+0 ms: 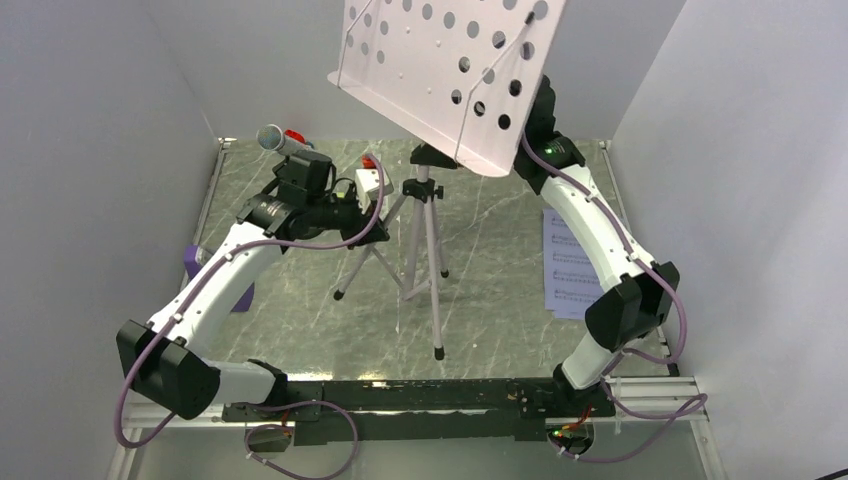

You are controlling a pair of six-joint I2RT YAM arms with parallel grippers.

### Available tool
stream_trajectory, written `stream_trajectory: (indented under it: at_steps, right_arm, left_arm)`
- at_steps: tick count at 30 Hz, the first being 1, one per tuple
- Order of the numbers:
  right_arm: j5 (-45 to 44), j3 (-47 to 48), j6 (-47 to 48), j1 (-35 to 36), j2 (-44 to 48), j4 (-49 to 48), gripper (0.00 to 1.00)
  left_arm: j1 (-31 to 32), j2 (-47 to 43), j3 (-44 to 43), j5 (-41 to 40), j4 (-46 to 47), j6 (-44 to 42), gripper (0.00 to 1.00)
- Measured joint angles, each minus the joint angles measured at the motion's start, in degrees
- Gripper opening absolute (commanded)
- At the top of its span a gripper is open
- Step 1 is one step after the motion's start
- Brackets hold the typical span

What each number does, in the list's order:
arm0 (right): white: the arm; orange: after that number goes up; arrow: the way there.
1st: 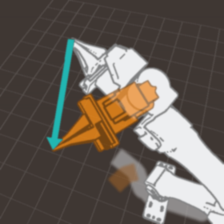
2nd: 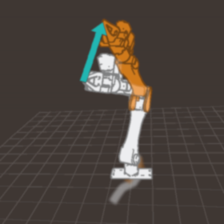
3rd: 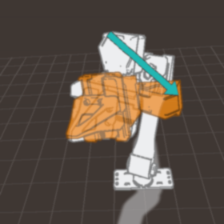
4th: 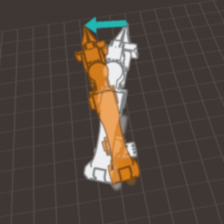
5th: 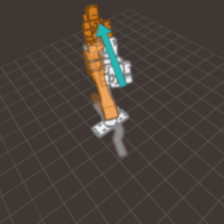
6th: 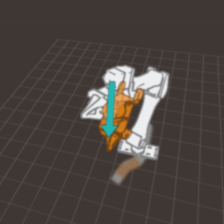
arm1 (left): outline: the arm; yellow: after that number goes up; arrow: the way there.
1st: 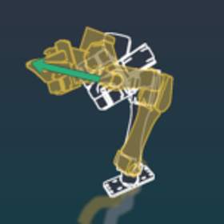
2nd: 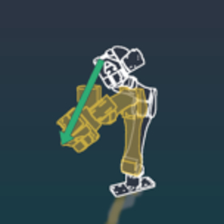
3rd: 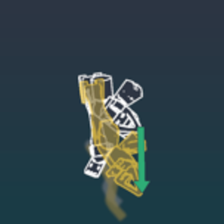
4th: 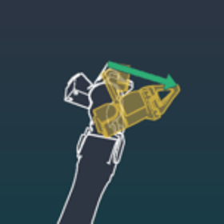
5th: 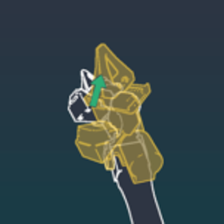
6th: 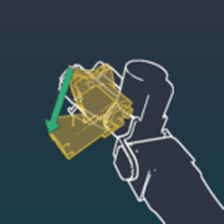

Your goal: Pack up the instrument practice props

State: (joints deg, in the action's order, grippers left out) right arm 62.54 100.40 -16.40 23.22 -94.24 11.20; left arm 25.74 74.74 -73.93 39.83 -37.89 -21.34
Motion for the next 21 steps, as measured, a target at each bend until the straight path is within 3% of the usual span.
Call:
stream_trajectory:
  at_steps: [21]
  right_arm:
    - [-3.87,-8.24,-18.88,-2.54,-11.04,-1.99,0.00]
  left_arm:
    - [1.60,3.08,10.05,3.52,4.24,16.63,0.01]
